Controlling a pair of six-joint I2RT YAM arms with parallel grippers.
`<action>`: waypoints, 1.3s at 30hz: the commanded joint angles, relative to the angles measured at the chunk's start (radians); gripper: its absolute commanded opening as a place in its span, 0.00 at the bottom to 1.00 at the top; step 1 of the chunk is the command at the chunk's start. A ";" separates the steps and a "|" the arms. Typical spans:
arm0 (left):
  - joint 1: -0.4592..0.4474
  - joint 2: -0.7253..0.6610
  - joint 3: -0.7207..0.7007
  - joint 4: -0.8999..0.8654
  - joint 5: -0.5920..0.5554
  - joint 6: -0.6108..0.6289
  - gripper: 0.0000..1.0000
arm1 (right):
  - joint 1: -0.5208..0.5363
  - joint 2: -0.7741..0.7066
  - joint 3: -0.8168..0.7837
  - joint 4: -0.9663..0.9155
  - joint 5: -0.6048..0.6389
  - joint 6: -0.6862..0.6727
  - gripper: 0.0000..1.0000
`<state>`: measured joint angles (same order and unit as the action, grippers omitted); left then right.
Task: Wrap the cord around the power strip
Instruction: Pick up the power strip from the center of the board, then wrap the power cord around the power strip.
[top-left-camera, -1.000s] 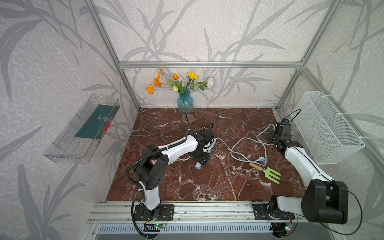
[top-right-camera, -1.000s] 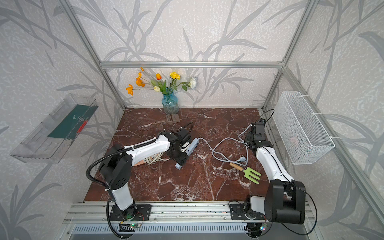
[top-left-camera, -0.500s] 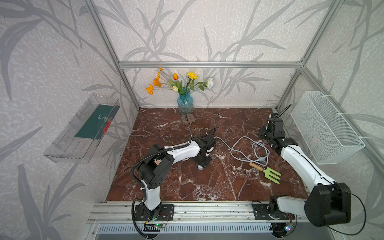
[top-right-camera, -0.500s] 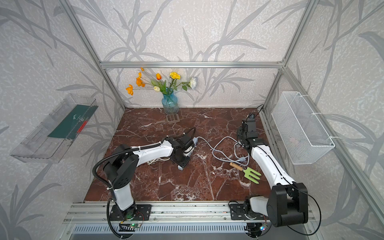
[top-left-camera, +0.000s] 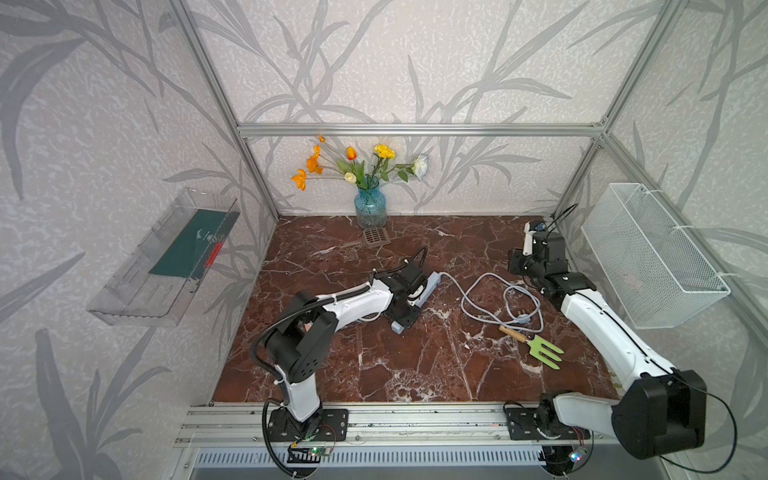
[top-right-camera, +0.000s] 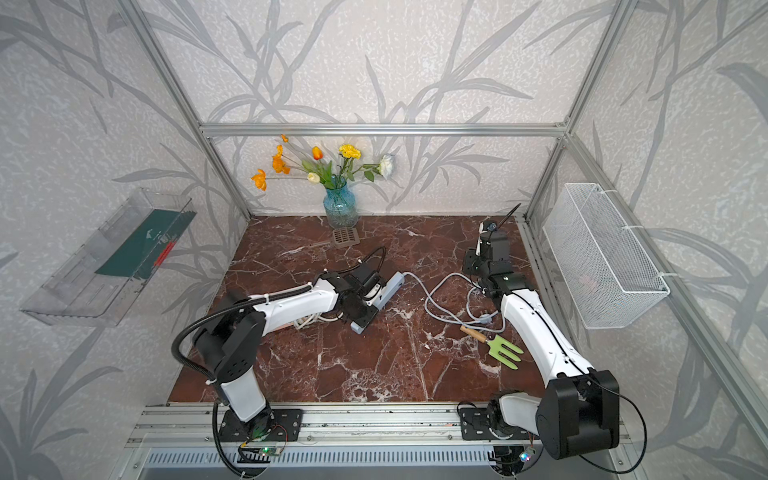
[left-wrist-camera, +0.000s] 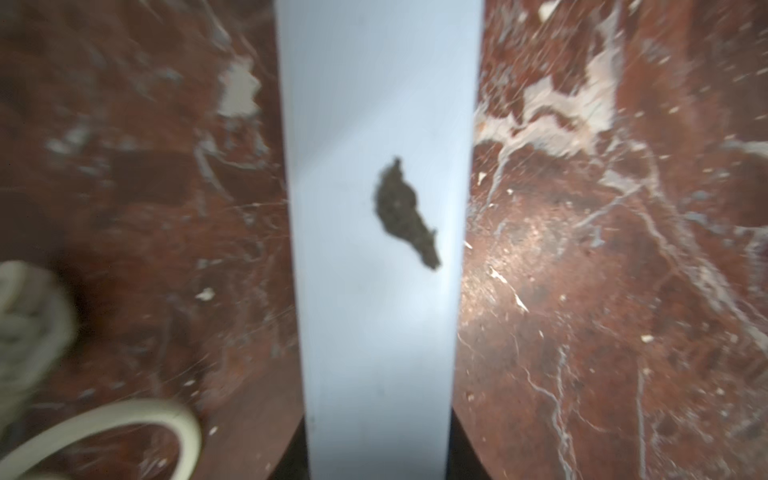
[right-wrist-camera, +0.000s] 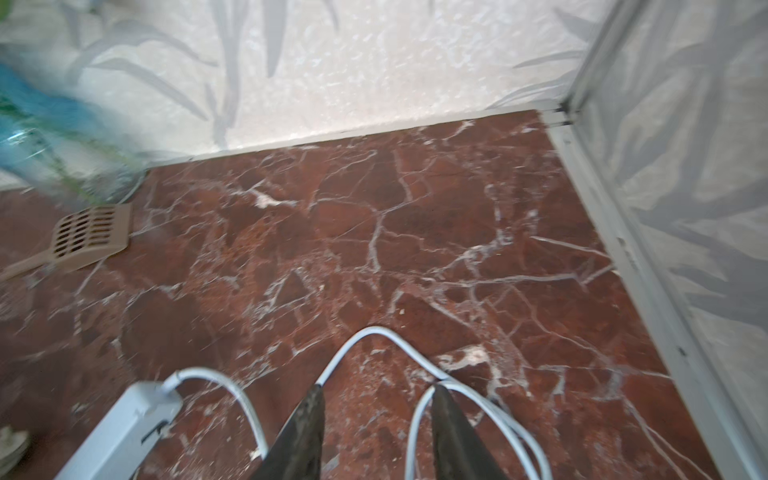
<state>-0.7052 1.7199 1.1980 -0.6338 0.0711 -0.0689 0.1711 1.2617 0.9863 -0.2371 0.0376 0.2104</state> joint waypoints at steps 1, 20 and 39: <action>0.022 -0.214 0.123 -0.031 -0.074 0.090 0.00 | 0.051 -0.043 -0.016 0.093 -0.265 -0.114 0.48; 0.110 -0.365 0.630 -0.202 0.044 0.202 0.00 | 0.212 -0.071 -0.015 0.475 -0.377 -0.221 0.79; 0.146 -0.298 0.819 -0.179 0.017 0.103 0.00 | 0.396 0.219 -0.094 0.932 -0.024 -0.203 0.00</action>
<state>-0.5934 1.4162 1.9766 -0.8970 0.1467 0.0803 0.5339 1.5387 0.9192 0.6540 -0.0483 0.0639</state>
